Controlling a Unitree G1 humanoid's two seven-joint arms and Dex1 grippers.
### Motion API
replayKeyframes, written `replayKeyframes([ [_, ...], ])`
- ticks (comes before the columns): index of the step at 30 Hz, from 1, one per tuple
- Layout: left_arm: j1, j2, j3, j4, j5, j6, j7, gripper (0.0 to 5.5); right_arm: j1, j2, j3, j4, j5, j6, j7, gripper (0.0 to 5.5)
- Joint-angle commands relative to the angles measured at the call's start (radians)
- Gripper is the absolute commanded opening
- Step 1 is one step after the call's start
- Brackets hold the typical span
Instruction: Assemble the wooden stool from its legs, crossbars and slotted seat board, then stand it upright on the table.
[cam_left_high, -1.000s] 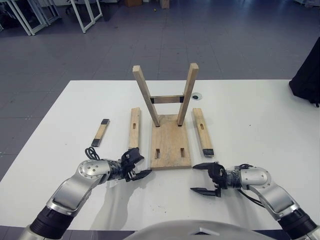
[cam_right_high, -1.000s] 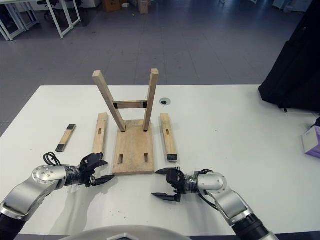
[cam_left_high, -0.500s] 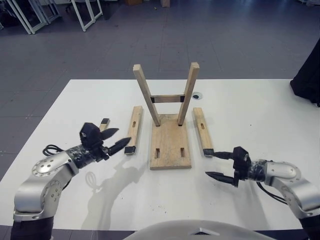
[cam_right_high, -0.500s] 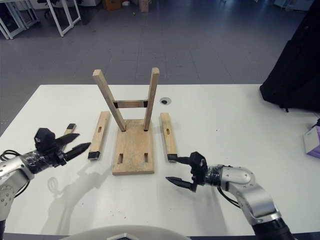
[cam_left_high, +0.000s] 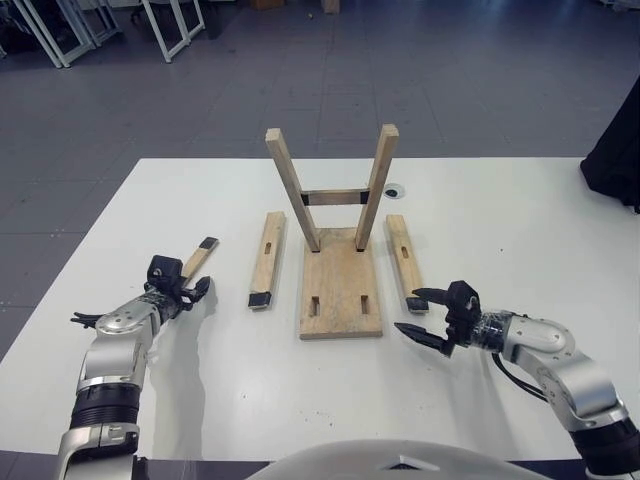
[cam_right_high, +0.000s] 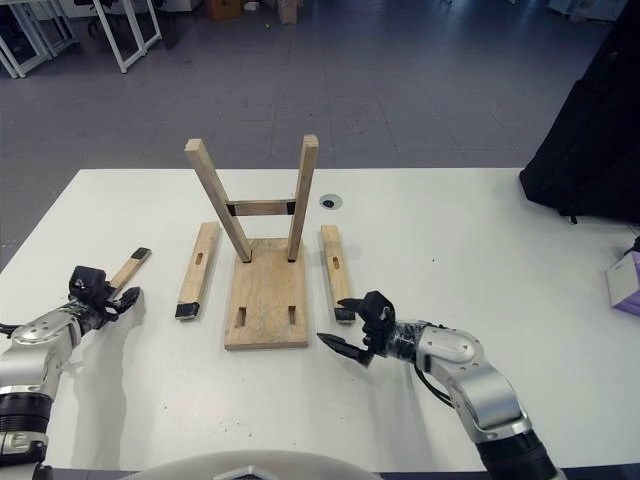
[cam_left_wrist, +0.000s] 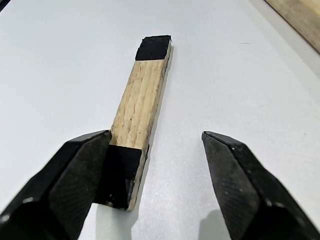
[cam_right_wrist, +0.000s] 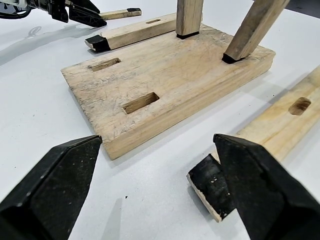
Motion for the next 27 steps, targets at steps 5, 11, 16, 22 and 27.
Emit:
replayKeyframes([
  [5, 0.027, -0.062, 0.009, 0.056, -0.03, 0.006, -0.056, 2.47, -0.018, 0.002, 0.005, -0.006, -0.024, -0.006, 0.004, 4.12],
  [11, 0.028, -0.054, 0.078, -0.028, -0.083, -0.059, -0.079, 1.95, -0.011, 0.01, 0.003, -0.007, -0.029, -0.005, 0.002, 4.12],
  [16, 0.024, -0.028, 0.091, -0.025, -0.053, -0.079, -0.075, 1.95, -0.013, 0.015, 0.01, -0.018, -0.035, 0.0, -0.003, 4.12],
  [22, 0.031, -0.039, 0.053, -0.016, -0.015, -0.087, -0.085, 1.95, -0.021, 0.015, 0.021, -0.023, -0.04, 0.002, -0.001, 4.12],
  [27, 0.039, -0.047, 0.019, -0.008, -0.001, -0.053, -0.101, 1.95, -0.021, 0.013, 0.037, -0.031, -0.047, 0.0, 0.0, 4.12],
])
